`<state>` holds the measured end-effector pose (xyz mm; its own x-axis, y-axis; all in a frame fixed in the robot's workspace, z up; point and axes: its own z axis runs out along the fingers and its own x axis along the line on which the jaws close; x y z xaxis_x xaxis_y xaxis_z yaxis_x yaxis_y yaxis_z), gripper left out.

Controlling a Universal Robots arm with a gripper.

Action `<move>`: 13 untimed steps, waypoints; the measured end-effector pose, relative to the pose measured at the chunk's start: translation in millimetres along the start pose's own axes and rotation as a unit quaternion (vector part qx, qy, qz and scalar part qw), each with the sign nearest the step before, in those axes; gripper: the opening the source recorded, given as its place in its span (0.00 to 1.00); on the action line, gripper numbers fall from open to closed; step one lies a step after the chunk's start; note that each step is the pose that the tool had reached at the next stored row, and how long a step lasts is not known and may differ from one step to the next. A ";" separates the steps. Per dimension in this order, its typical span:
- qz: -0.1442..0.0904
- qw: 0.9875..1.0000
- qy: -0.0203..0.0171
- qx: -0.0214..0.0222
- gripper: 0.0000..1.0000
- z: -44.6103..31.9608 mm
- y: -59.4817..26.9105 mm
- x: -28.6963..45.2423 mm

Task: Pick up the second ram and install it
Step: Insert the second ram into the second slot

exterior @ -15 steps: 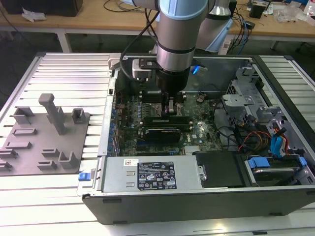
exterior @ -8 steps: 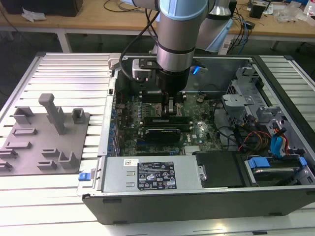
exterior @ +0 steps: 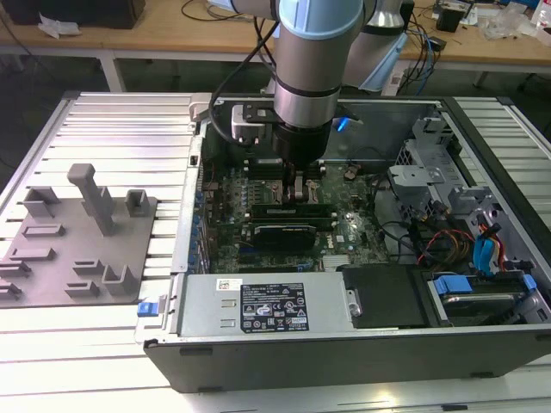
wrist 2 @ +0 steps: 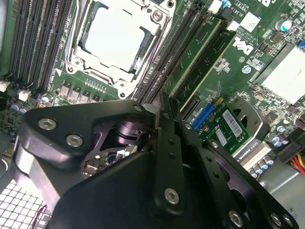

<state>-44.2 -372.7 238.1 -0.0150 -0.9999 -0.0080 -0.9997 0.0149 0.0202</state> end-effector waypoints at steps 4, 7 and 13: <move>0.000 1.000 0.000 0.000 0.09 0.2 -0.3 0.0; 0.000 1.000 -0.001 0.000 0.09 1.5 -0.5 0.0; 0.000 1.000 -0.001 0.000 0.09 3.3 -0.6 0.0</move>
<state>-43.7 -372.7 234.8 -0.0150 -0.9998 -0.0099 -0.9997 0.0148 0.0202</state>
